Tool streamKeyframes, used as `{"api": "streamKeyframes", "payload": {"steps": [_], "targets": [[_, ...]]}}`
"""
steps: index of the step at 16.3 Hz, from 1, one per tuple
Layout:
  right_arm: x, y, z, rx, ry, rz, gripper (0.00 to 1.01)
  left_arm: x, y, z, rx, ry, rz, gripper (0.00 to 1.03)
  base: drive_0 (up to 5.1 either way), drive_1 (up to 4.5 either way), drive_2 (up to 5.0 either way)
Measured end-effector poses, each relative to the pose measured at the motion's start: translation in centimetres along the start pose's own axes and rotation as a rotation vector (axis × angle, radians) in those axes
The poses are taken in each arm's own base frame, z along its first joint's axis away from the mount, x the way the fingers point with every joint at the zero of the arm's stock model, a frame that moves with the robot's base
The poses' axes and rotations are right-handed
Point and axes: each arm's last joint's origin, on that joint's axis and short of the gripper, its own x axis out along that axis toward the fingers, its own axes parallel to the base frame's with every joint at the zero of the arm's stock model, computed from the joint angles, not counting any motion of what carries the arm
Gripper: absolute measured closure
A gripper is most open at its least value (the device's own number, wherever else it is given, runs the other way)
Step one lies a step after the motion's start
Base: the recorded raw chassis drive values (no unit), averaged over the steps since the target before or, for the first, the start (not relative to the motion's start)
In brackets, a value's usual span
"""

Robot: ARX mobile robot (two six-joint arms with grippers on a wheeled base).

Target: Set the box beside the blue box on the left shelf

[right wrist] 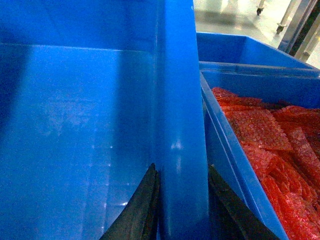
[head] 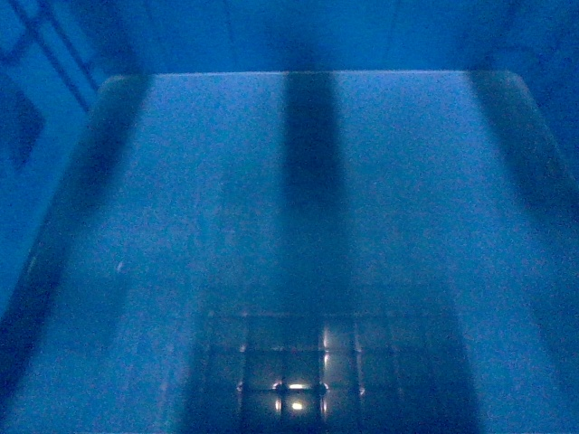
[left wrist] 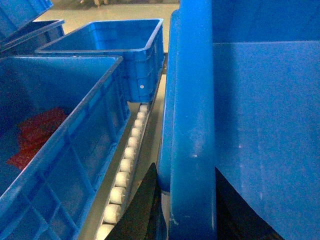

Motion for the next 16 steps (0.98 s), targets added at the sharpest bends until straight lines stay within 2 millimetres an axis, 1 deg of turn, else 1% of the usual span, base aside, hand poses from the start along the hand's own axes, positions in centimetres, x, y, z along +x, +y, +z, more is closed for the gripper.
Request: {"api": "streamKeyframes", "payload": {"steps": [15, 16], "targets": [[0.0, 0.0, 0.0, 0.0, 0.0, 0.0, 0.82, 0.0, 0.0, 0.0, 0.0, 0.0, 0.0, 0.86, 0.0, 0.0, 0.0], [-0.07, 0.18, -0.08, -0.014, 0.019, -0.015, 0.82, -0.09, -0.18, 0.01, 0.0, 0.033, 0.032, 0.86, 0.0, 0.0, 0.0]]}}
